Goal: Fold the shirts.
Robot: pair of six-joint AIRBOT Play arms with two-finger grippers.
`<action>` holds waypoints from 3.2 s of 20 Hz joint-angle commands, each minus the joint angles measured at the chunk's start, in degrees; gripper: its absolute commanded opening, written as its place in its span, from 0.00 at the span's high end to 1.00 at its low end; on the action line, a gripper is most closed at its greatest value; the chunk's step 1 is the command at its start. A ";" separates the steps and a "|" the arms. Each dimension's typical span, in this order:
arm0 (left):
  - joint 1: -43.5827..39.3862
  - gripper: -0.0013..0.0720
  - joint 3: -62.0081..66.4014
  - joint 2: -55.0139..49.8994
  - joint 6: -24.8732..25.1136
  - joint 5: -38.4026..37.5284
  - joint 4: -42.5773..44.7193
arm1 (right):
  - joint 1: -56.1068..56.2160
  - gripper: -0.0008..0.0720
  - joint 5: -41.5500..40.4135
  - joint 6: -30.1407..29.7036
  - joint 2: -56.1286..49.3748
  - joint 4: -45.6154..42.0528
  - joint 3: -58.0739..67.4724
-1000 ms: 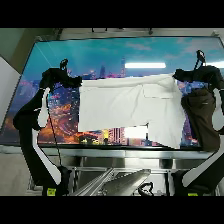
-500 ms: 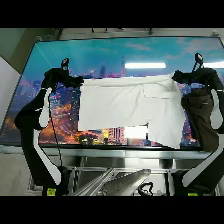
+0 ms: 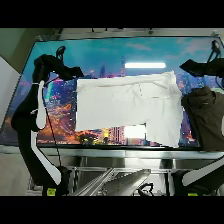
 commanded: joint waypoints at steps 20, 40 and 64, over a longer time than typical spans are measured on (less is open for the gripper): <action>6.27 0.41 -69.46 34.99 4.09 -2.23 -5.20 | -20.55 0.30 -27.47 -5.11 23.76 2.14 -30.12; 9.27 0.97 -55.89 30.71 6.60 1.79 -2.64 | -21.62 0.30 -30.99 -3.04 26.77 -0.13 -37.42; 15.58 0.97 -58.03 34.05 6.78 9.14 3.37 | -1.90 0.96 -16.87 -4.81 28.74 3.39 -63.78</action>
